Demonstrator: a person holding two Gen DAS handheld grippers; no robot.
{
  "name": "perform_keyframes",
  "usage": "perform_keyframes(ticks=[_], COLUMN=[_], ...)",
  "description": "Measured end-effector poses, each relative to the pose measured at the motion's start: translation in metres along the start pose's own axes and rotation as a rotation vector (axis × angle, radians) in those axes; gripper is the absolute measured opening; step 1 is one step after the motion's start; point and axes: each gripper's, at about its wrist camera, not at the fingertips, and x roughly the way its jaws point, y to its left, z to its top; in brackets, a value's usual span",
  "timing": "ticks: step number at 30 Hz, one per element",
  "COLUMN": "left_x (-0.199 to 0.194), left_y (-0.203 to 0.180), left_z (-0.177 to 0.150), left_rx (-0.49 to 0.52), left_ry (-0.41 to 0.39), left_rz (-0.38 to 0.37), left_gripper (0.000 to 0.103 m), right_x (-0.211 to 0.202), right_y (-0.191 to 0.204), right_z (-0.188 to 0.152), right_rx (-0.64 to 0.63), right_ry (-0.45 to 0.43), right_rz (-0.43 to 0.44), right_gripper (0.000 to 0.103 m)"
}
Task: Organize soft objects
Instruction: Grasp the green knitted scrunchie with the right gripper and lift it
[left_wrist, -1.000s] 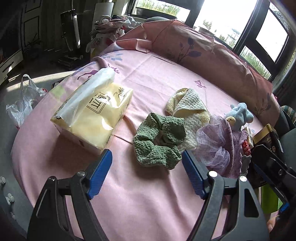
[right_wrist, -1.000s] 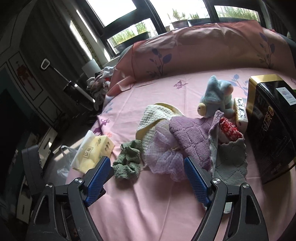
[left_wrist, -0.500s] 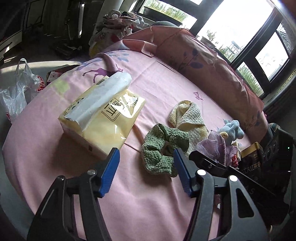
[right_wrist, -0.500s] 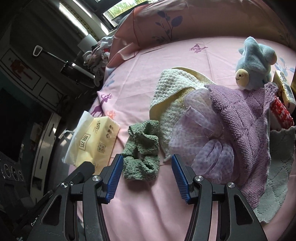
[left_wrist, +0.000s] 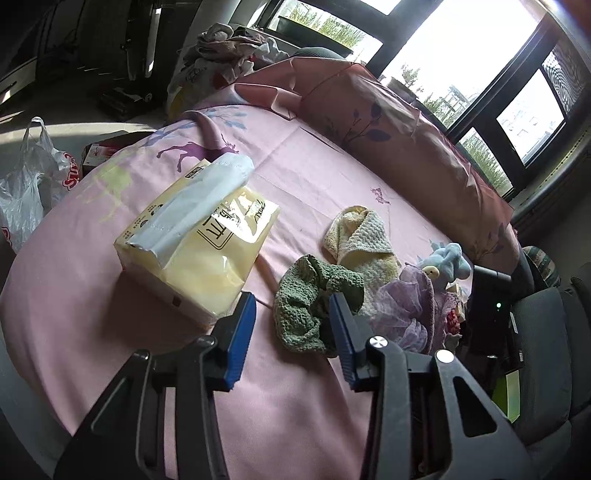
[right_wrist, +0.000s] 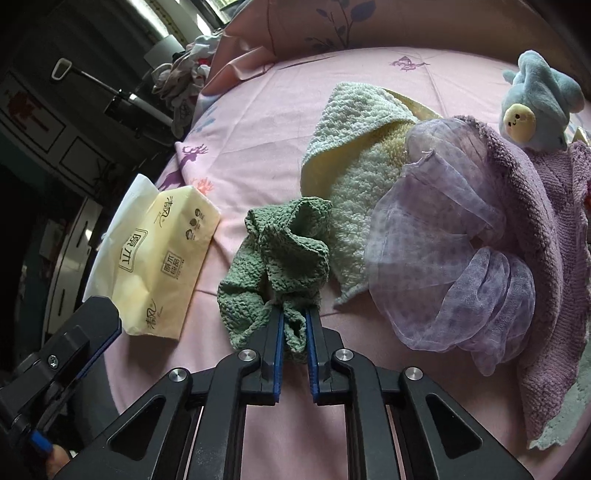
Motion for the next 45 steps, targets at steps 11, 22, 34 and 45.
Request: perform_keyframes(ticks=[11, 22, 34, 45], left_x=[0.011, 0.036, 0.072, 0.088], left_y=[-0.036, -0.074, -0.079, -0.077], left_z=[-0.020, -0.049, -0.067, -0.075], left_rx=[0.111, 0.243, 0.238, 0.196], left_ry=[0.052, 0.153, 0.327, 0.379], left_rz=[-0.045, -0.063, -0.097, -0.157], left_gripper=[0.039, 0.039, 0.042, 0.038], right_x=[-0.107, -0.125, -0.101, -0.047], right_y=[-0.026, -0.095, -0.090, -0.091], right_z=[-0.019, -0.025, -0.020, -0.021], right_rx=[-0.041, 0.138, 0.161, 0.216], right_ry=[-0.165, -0.166, -0.126, 0.009], right_rz=[-0.065, -0.115, 0.099, 0.120], right_gripper=[0.009, 0.009, 0.070, 0.062])
